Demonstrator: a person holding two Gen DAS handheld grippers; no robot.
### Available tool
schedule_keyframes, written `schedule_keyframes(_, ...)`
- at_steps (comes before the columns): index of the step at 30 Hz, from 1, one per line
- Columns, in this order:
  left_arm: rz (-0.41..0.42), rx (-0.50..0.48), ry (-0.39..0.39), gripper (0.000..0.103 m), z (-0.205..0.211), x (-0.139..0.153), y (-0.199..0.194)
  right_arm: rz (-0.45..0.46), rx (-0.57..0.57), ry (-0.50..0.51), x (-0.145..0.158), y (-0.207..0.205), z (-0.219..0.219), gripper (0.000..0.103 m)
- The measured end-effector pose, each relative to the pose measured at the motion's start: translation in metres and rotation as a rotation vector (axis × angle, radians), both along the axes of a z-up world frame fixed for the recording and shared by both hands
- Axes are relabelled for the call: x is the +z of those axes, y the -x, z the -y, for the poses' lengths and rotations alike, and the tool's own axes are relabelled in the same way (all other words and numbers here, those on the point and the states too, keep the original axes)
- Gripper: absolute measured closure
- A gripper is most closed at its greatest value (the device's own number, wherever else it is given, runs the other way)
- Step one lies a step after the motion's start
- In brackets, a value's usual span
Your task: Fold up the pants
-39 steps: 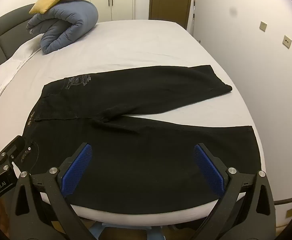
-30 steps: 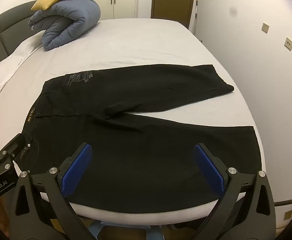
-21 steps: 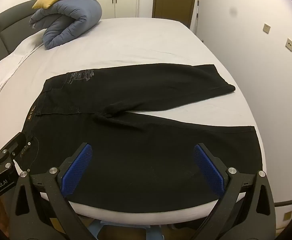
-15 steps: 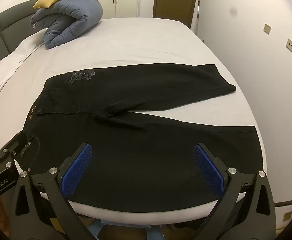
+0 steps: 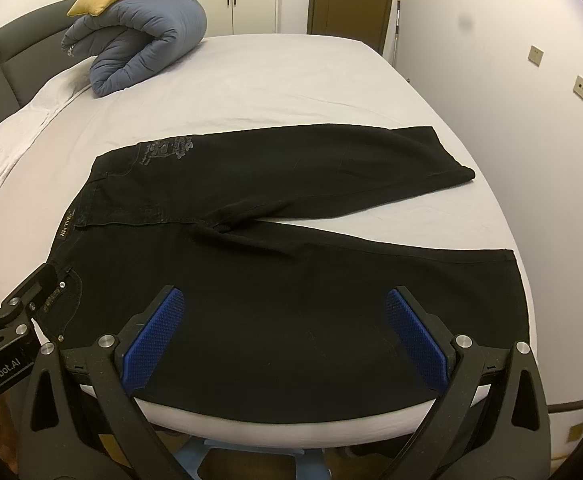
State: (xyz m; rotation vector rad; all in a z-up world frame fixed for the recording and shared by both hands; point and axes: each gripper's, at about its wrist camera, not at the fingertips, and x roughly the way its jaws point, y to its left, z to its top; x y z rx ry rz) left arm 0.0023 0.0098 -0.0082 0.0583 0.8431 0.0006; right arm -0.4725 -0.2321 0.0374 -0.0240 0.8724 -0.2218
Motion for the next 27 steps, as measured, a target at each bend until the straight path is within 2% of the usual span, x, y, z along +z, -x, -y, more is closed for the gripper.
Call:
schedule_keyframes(1, 0.0, 0.0, 0.0, 0.0, 0.0005, 0.0, -0.0001, 0.0, 0.004, 0.008, -0.0088, -0.002, -0.013, 0.0)
schedule_keyframes(27, -0.007, 0.001, -0.003, 0.0, -0.0001, -0.0031, -0.0016, -0.004, 0.013, 0.008, -0.0077, 0.0019, -0.0186, 0.0)
